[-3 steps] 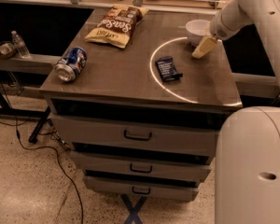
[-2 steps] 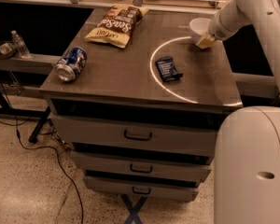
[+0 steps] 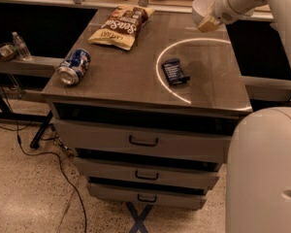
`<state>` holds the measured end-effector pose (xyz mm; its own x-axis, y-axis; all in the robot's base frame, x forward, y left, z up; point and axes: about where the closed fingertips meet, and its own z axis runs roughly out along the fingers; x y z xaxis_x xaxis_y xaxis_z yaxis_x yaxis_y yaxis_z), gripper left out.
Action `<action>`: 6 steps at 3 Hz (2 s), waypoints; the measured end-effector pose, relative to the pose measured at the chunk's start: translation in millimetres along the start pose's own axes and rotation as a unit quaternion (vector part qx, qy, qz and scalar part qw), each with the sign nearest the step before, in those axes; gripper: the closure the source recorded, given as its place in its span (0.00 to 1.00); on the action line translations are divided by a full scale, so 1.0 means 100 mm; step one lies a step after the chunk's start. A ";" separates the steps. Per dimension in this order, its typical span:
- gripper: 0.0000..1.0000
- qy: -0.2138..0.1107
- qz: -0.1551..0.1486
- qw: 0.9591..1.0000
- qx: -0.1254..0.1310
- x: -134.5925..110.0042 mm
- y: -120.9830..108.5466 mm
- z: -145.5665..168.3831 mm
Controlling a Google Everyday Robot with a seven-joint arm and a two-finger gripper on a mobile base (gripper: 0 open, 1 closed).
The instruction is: Move white bowl near brown chip bag
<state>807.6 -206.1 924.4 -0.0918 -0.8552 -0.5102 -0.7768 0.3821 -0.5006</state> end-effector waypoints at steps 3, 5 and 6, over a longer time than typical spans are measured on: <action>1.00 -0.027 -0.069 0.997 -0.026 -0.51 0.23 0.15; 1.00 -0.026 -0.180 0.981 -0.060 -1.06 0.67 0.52; 0.82 -0.012 -0.215 0.974 -0.075 -1.16 0.84 0.69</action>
Offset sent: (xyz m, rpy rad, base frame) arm -0.0079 0.0313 0.0092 -0.0077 -0.0183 0.0959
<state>796.2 -51.0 893.1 0.2755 -0.9156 -0.2928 -0.8227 -0.0671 -0.5645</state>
